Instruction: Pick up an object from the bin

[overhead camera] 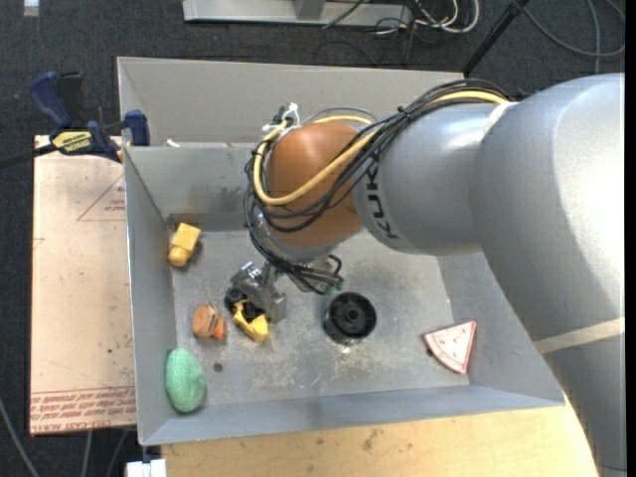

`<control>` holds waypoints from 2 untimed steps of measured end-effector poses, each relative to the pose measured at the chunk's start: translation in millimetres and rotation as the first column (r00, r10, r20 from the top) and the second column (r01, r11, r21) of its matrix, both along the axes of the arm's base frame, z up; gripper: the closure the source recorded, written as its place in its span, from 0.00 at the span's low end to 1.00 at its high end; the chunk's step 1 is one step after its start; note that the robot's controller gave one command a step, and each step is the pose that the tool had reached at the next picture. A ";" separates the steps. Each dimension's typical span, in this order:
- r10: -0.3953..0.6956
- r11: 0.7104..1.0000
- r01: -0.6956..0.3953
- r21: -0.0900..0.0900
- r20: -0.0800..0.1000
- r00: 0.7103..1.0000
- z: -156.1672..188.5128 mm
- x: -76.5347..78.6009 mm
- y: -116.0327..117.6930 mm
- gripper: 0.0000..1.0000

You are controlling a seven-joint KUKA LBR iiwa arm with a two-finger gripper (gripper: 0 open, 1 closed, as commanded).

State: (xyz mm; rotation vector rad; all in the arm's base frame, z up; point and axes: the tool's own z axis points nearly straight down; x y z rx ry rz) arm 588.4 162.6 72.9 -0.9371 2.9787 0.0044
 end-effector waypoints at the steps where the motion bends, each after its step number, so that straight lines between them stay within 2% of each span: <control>1: 0.011 1.000 -0.011 -0.003 -0.007 1.000 5.9 -0.9 -0.1 1.00; 2: 0.002 1.000 -0.002 -0.004 -0.011 1.000 17.6 -0.9 -0.1 1.00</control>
Offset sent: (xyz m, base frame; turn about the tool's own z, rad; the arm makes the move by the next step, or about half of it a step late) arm 0.0002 -0.0001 0.0298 0.0000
